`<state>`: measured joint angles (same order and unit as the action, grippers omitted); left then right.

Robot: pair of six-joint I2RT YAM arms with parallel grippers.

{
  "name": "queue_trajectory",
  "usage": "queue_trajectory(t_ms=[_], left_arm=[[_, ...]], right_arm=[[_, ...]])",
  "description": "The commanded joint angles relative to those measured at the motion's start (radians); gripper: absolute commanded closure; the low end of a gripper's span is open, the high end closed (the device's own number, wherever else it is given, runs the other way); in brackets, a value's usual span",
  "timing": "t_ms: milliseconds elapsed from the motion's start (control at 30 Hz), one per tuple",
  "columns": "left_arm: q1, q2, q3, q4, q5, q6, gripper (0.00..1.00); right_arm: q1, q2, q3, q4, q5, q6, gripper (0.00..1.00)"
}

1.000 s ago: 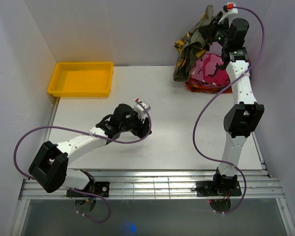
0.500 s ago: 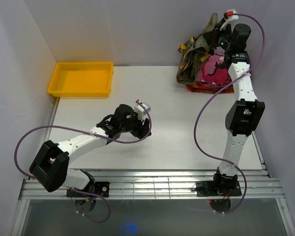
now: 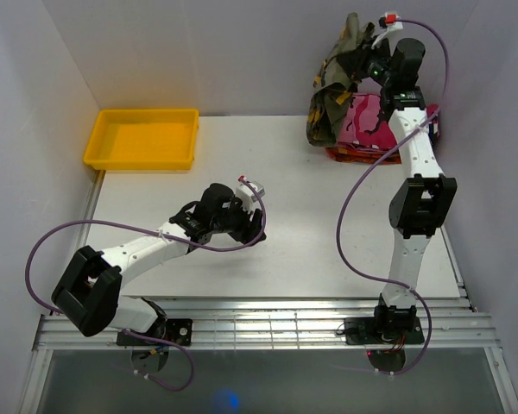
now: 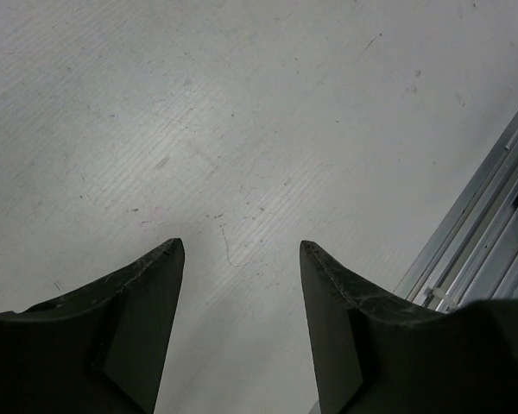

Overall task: Fold and stack the trousers
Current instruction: Neatly place the folded trousers to the corner

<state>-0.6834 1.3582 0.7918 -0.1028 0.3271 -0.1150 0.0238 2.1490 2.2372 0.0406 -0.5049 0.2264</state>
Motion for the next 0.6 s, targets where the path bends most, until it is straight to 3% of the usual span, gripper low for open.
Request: queue_trajectory(t_ms=[0,333,567], left_arm=[[0.001,-0.021,0.009,-0.011,0.016,-0.015,0.33],[0.001,-0.028,0.000,-0.018,0.013,-0.011,0.34],[0.002,-0.016,0.015,-0.034,0.016,-0.017,0.33]], right_arm=[[0.048,-0.034,0.127,0.222,-0.009,0.047,0.92],[0.035,-0.047,0.067,0.245,0.045,-0.067,0.92],[-0.057,-0.017,0.039,0.200,0.037,-0.209,0.92]])
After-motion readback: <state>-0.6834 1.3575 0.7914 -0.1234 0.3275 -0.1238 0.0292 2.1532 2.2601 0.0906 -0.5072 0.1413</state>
